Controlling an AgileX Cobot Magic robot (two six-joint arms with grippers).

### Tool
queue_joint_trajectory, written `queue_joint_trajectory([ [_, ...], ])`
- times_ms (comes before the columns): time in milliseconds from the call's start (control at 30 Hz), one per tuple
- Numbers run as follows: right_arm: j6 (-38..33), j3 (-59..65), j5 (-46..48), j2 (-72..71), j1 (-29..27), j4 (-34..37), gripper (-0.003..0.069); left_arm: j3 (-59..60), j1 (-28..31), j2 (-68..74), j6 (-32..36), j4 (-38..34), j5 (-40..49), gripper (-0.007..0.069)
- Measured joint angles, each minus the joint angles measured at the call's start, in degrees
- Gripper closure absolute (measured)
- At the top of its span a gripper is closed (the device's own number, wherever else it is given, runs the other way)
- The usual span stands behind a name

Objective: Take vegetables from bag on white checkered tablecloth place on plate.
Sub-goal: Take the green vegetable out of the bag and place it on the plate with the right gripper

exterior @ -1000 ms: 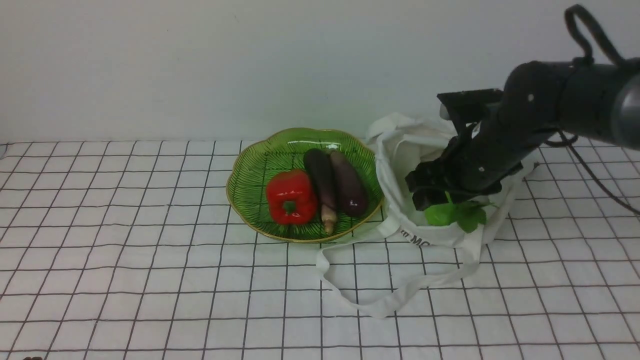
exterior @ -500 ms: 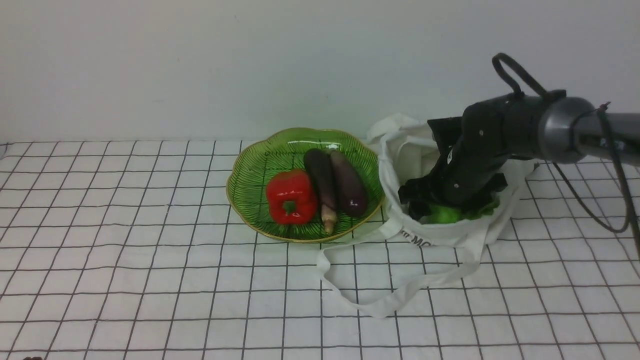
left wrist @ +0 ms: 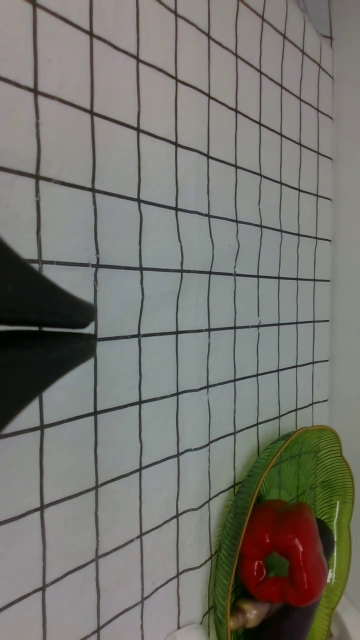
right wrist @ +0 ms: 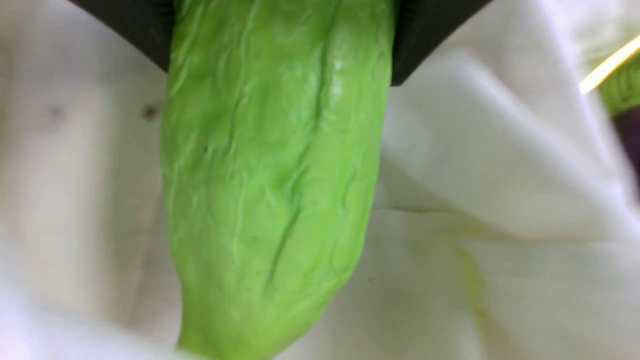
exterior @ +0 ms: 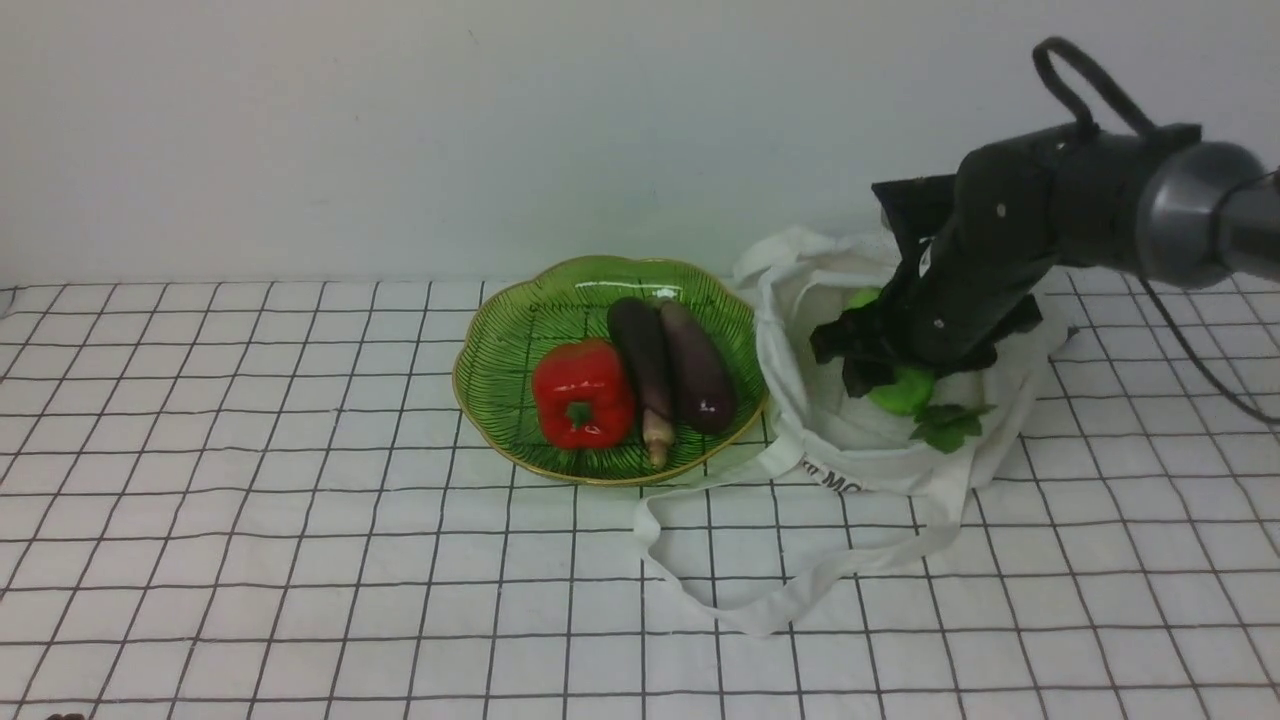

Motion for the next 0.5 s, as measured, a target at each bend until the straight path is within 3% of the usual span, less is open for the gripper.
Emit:
queue_joint_trajectory([
  [267,-1.43,0.00,12.71,-9.73,0.57,5.78,0.0267,0.00,0.00,0.00,0.00,0.00,0.00,0.0632],
  [500,-13.72,0.00,2.39,-9.11,7.46,16.88,0.0267,0.00,0.00,0.00,0.00,0.00,0.00,0.0632],
])
